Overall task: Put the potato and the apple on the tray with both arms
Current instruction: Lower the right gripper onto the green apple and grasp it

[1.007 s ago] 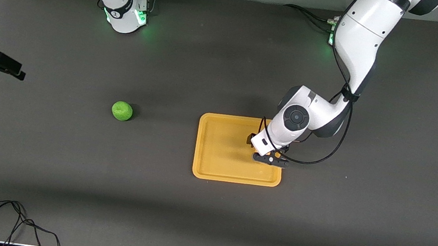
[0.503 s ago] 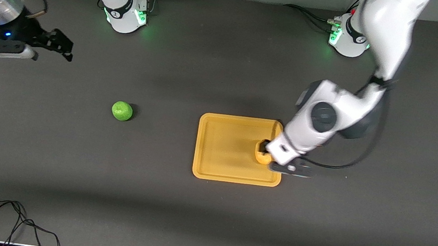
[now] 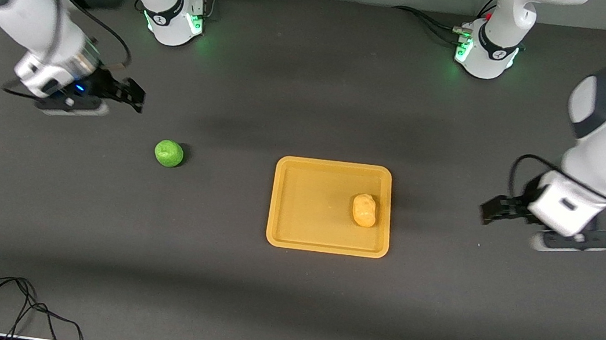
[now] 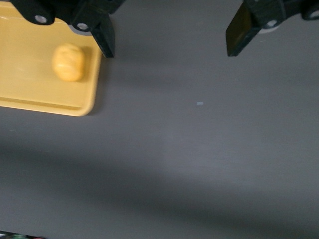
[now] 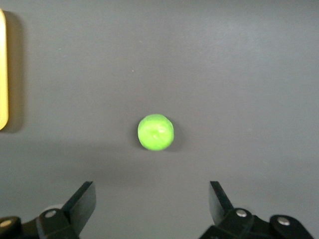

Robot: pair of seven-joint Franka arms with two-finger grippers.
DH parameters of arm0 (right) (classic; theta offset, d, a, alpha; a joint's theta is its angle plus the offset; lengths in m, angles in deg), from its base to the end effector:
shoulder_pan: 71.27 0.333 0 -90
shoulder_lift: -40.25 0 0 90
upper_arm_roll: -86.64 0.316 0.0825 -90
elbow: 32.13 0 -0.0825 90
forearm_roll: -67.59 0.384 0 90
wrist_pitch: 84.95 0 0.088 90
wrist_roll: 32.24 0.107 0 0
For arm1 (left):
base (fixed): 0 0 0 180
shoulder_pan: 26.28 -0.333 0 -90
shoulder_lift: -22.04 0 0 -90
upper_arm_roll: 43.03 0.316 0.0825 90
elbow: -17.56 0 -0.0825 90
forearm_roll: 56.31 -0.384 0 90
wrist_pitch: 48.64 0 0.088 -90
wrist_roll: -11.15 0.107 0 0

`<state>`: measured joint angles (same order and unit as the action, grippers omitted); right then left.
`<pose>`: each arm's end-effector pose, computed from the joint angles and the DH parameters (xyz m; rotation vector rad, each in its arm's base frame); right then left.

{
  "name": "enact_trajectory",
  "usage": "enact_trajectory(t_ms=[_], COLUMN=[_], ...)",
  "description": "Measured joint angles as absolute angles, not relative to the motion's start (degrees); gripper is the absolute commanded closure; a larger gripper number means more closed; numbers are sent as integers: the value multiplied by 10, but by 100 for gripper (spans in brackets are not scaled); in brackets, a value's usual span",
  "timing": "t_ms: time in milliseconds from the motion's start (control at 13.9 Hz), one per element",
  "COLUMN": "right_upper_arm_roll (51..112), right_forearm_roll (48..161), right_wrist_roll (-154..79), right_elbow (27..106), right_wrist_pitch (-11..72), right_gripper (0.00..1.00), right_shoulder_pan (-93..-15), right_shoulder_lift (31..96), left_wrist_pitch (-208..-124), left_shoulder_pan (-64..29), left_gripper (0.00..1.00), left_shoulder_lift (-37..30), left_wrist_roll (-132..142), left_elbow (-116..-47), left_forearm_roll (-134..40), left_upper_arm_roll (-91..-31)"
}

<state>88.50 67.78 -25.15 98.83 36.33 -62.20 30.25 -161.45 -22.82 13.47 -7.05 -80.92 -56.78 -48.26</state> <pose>0.4778 0.0927 0.4252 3.1380 0.1018 0.0092 0.6116 -0.0900 0.5022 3.0982 0.2560 0.1510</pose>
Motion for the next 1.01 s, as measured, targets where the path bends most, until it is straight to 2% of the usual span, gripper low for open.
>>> enact_trajectory(t_ms=[431, 647, 935, 1007], right_upper_arm_roll=[883, 877, 875, 875], right_forearm_roll=[678, 678, 678, 678], right_wrist_roll=[-230, -230, -229, -229], right_elbow=[1054, 1060, 1061, 1061], right_wrist_pitch=[594, 641, 655, 655], right_gripper=[0, 0, 0, 15], right_shoulder_pan=[-603, -604, -604, -604], right_shoulder_lift=[457, 512, 550, 556], left_wrist_pitch=[-1562, -1561, -1561, -1561], left_shoulder_pan=[-265, -266, -284, -285], left_gripper=[1, 1, 1, 1], left_shoulder_lift=[149, 150, 156, 159], left_wrist_roll=[-46, -45, -33, -17], left_elbow=[-812, -813, -809, -808], left_forearm_roll=[-599, -599, -599, -595], left_upper_arm_roll=[-483, -485, -478, -467])
